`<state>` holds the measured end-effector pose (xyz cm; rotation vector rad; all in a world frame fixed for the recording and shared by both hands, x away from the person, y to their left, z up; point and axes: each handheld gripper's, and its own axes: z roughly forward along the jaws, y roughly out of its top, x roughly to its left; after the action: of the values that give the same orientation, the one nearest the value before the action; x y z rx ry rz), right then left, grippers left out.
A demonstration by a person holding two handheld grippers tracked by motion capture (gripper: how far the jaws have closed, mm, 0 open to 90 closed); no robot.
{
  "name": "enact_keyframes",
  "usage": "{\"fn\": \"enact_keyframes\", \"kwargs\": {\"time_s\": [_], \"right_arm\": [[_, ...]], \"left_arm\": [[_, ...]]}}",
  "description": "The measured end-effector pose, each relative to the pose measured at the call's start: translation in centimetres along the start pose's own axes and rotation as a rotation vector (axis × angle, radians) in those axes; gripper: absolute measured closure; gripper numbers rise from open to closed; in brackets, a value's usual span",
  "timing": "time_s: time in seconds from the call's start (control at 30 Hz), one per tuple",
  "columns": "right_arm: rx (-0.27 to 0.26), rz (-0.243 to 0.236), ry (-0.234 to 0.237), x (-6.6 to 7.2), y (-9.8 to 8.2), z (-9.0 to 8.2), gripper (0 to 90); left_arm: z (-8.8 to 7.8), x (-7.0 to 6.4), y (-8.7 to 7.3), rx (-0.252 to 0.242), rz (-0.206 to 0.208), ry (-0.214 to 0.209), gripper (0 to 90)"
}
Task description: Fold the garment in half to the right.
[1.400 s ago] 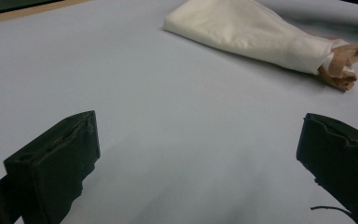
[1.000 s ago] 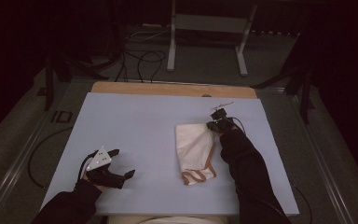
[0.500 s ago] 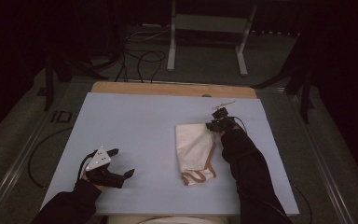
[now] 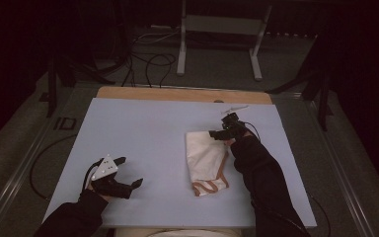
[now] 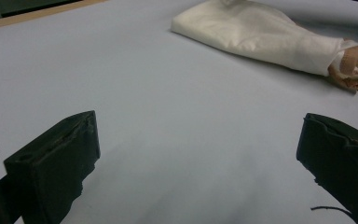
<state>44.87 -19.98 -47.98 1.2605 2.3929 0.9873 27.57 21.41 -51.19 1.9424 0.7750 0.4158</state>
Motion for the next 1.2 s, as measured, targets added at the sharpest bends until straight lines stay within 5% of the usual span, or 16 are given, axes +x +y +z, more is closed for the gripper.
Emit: {"fn": "enact_keyframes", "kwargs": {"time_s": [0.3,1.2], "right_arm": [[-0.016,-0.015,0.088,1.0,-0.1,0.3,13.3],[-0.030,-0.119,0.211,4.2,1.9,-1.1,10.4]], "left_arm": [[0.2,0.0,0.1,0.005,0.002,-0.010,0.1],[-0.5,0.6,0.2,0.004,0.002,-0.025,0.2]]}}
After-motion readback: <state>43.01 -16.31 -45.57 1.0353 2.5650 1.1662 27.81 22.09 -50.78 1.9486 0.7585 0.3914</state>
